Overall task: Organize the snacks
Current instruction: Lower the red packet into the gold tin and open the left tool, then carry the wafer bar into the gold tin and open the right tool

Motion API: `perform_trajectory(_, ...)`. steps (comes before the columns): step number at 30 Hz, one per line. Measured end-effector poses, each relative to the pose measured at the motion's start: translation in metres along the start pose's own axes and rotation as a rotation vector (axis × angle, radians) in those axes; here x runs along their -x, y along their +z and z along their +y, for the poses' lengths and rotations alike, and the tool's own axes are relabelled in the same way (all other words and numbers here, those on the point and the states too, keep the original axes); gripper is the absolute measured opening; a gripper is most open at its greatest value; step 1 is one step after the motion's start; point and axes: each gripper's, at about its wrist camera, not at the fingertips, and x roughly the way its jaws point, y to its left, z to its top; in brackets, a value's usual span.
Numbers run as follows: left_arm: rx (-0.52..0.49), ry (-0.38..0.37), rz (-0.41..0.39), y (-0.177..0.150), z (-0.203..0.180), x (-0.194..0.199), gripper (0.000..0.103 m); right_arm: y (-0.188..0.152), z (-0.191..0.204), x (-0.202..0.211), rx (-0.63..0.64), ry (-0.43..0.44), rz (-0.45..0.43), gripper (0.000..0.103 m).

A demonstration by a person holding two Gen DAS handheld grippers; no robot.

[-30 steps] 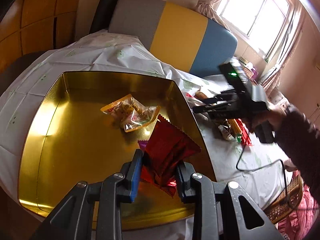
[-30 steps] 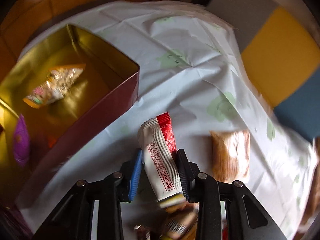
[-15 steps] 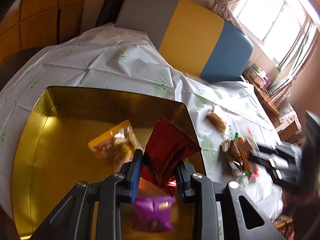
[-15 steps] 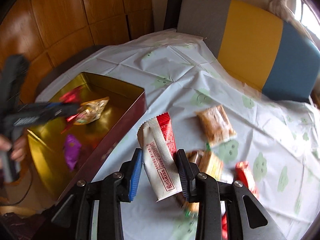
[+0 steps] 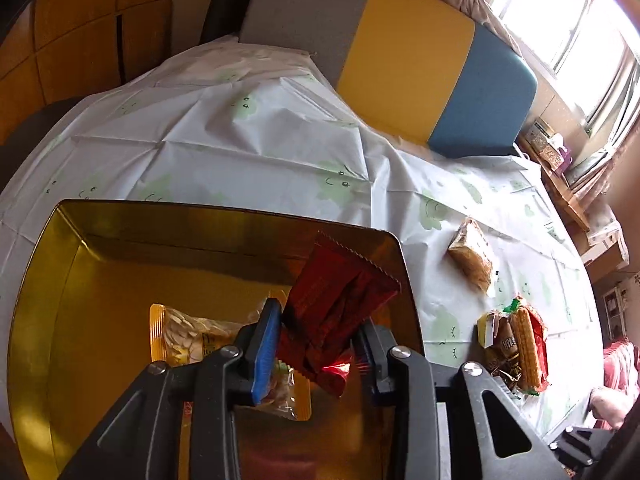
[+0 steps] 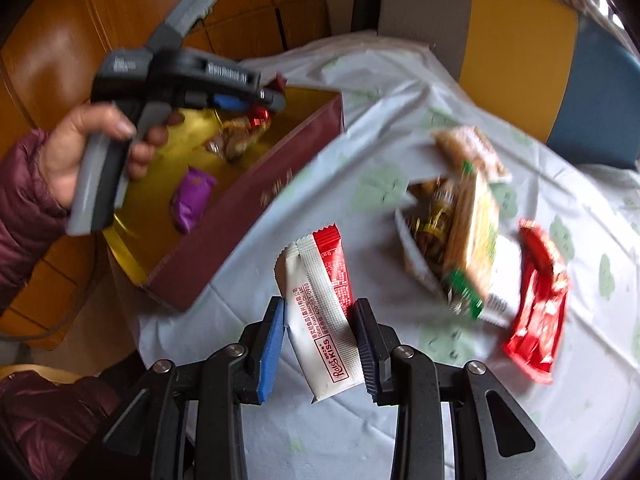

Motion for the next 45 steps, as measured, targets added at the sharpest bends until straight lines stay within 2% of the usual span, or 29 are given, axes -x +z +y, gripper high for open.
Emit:
perform_trajectory(4, 0.018, -0.010, 0.007, -0.010, 0.001, 0.009, 0.045, -0.010, -0.008, -0.014, -0.015, -0.031, 0.042, 0.034)
perform_trajectory(10, 0.008, 0.017, -0.062, -0.037, 0.001, 0.043, 0.045, -0.013, -0.007, -0.021, 0.008, -0.050, 0.040, 0.034)
perform_trajectory(17, -0.051, 0.103, -0.118, -0.085, -0.004, 0.080, 0.045, -0.014, -0.005, -0.021, 0.012, -0.061, 0.030, 0.034)
perform_trajectory(23, -0.034, 0.184, -0.131, -0.112, 0.003, 0.098, 0.045, -0.015, -0.003, -0.021, 0.006, -0.077, 0.025, 0.035)
perform_trajectory(29, -0.043, 0.259, -0.173, -0.126, 0.009, 0.113, 0.045, -0.015, -0.002, -0.020, -0.017, -0.097, 0.025, 0.035)
perform_trajectory(35, -0.048, 0.295, -0.215, -0.136, 0.015, 0.125, 0.045, -0.013, -0.004, -0.015, -0.089, -0.108, 0.004, 0.034)
perform_trajectory(45, -0.024, 0.308, -0.238, -0.142, 0.028, 0.132, 0.045, 0.019, 0.008, -0.001, -0.174, -0.070, -0.083, 0.034)
